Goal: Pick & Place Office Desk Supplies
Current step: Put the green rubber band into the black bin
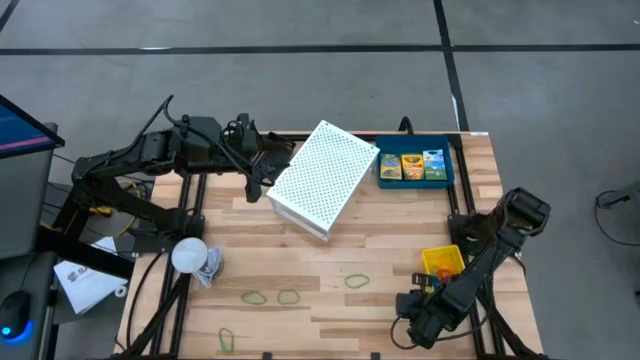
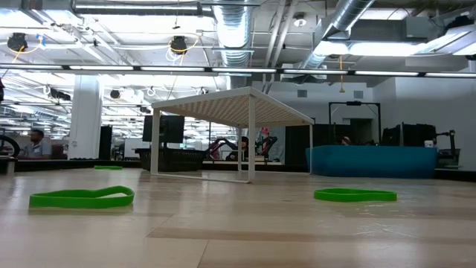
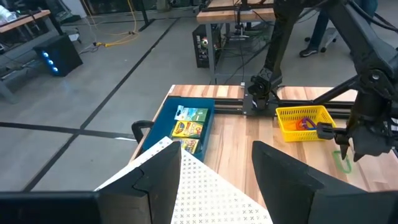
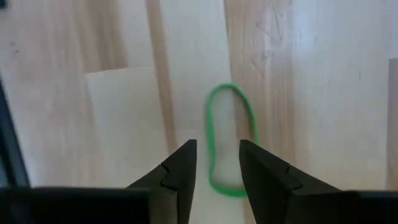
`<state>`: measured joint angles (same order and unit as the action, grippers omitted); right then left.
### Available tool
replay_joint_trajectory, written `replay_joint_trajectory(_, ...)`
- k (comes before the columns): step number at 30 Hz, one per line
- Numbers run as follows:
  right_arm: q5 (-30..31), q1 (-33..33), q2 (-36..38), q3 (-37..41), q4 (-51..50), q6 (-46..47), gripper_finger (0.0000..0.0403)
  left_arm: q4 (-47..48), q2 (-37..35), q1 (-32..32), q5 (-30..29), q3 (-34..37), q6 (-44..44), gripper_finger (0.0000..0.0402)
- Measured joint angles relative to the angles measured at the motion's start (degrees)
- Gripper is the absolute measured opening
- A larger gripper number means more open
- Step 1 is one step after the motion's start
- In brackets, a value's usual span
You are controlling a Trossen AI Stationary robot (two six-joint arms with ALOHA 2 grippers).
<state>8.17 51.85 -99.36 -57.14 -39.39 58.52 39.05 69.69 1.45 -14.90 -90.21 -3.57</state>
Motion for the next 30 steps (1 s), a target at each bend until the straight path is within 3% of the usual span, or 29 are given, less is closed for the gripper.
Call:
replay_joint_trajectory(12,1.0,0.4,-0.8,0.0,5.7,2.9,0.0118,0.0,0.0,0.0,0.1,0.0,0.9,0.0191)
replay_joint_trajectory(30,4.8,0.0,-1.3,0.0,3.9,3.7,0.0118,0.0,0.0,0.0,0.0,0.0,1.2,0.0191)
